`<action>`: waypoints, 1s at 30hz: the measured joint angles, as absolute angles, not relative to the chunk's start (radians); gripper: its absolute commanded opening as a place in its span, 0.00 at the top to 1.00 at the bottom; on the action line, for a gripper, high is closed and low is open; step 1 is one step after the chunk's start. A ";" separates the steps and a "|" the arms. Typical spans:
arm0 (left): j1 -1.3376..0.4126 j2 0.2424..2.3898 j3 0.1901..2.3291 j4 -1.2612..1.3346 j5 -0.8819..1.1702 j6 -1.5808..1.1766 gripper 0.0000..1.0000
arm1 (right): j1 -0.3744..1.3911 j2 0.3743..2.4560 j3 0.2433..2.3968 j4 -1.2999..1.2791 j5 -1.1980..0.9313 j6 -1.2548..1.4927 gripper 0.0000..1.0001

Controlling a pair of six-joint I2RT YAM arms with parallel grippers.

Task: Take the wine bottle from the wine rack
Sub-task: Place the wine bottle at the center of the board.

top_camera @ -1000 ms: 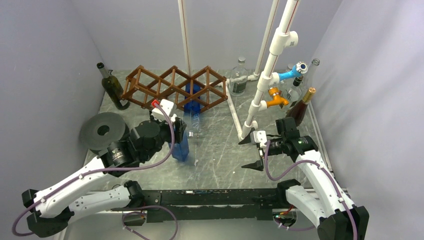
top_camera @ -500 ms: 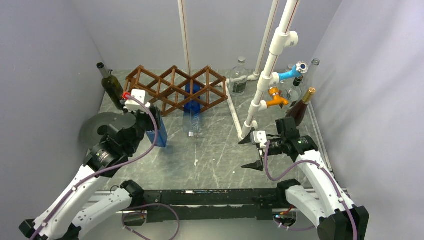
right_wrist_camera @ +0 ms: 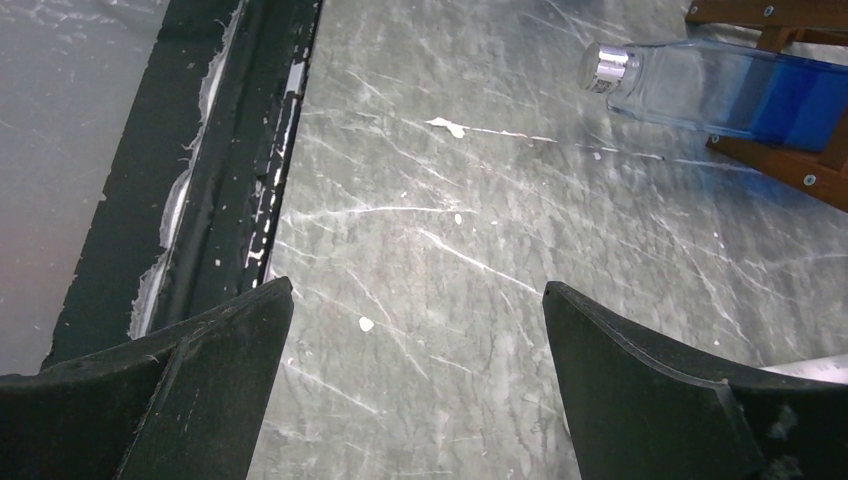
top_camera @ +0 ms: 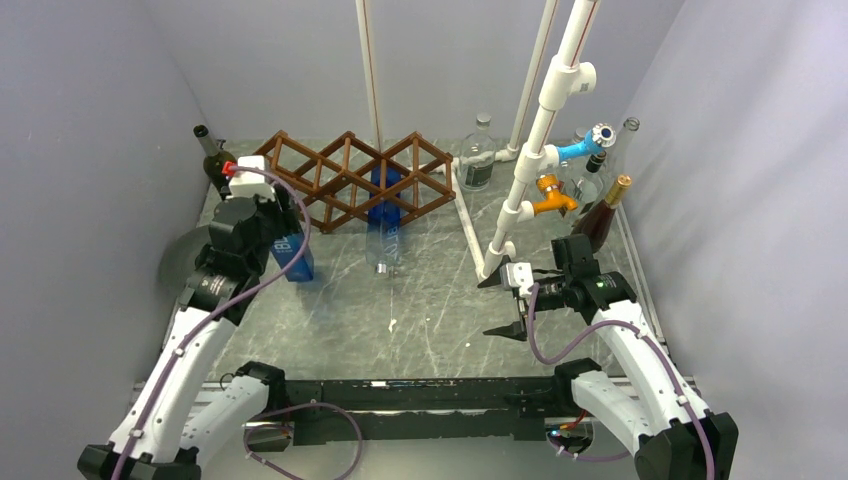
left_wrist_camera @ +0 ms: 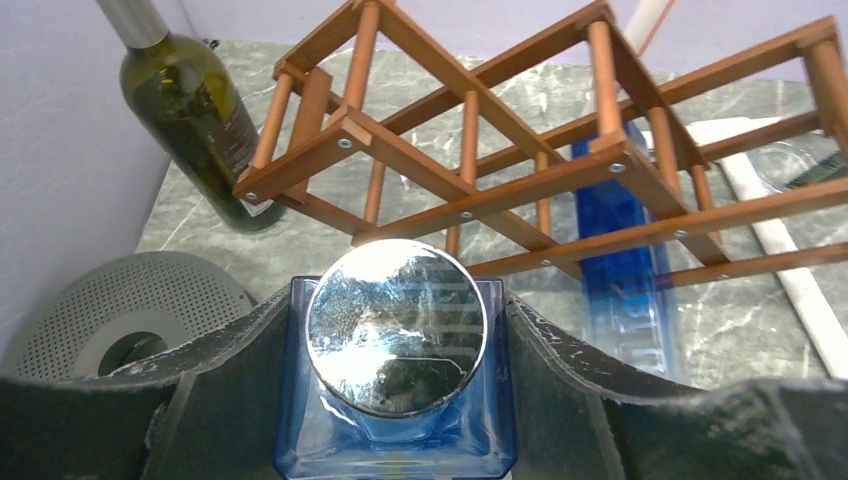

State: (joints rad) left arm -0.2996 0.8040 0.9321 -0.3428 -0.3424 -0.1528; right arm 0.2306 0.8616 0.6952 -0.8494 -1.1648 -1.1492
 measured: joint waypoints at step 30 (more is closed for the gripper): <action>0.069 1.007 0.912 -0.157 -0.136 -0.181 1.00 | 0.231 0.849 0.695 -0.853 -1.153 -1.161 0.01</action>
